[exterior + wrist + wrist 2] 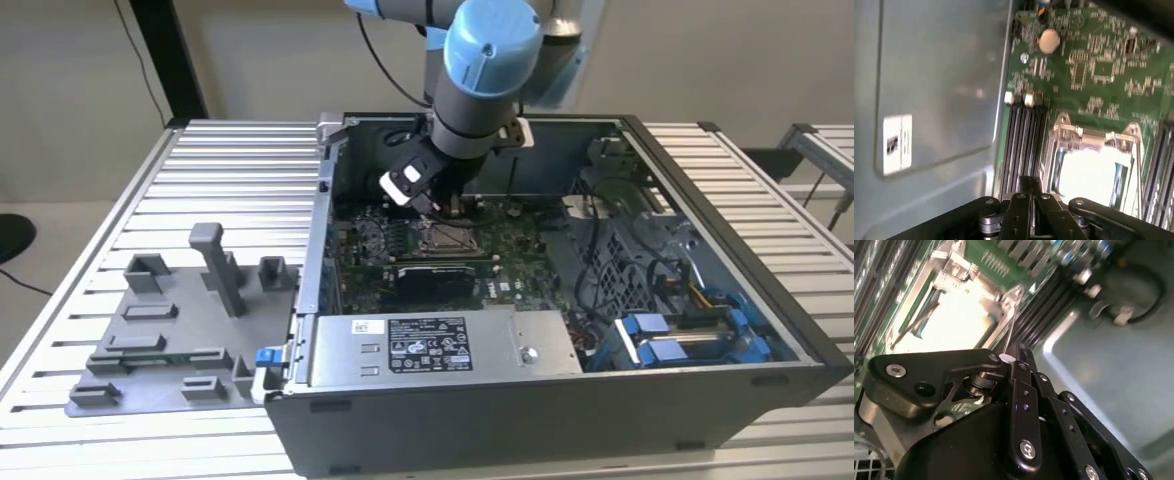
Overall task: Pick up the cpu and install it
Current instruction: 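Install the second cpu locking lever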
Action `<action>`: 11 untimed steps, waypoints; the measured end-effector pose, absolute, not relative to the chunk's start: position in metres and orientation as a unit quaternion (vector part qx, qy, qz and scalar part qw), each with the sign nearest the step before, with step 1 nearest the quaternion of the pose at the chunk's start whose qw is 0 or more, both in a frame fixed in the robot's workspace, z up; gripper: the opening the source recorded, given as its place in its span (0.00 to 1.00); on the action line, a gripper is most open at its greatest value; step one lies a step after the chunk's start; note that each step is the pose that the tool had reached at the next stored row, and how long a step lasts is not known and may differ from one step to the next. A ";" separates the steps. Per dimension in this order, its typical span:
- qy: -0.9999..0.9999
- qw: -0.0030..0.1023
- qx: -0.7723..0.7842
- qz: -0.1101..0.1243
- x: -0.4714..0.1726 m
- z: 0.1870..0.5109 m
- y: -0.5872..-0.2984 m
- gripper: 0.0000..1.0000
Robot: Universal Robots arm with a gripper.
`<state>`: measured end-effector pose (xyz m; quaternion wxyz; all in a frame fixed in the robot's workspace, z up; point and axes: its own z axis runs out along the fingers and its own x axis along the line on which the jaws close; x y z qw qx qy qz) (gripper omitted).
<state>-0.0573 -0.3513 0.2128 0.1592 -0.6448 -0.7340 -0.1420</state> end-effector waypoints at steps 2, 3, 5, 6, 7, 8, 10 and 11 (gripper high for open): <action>-0.734 0.159 -0.645 -0.143 -0.065 0.213 -0.353 0.00; -0.734 0.158 -0.644 -0.143 -0.067 0.213 -0.355 0.00; -0.735 0.155 -0.644 -0.146 -0.070 0.213 -0.359 0.00; -0.735 0.153 -0.643 -0.149 -0.073 0.213 -0.359 0.00; -0.736 0.150 -0.643 -0.151 -0.077 0.212 -0.359 0.00; -0.736 0.148 -0.642 -0.153 -0.081 0.212 -0.359 0.00; -0.737 0.144 -0.641 -0.157 -0.089 0.211 -0.359 0.00; -0.737 0.143 -0.641 -0.158 -0.089 0.211 -0.359 0.00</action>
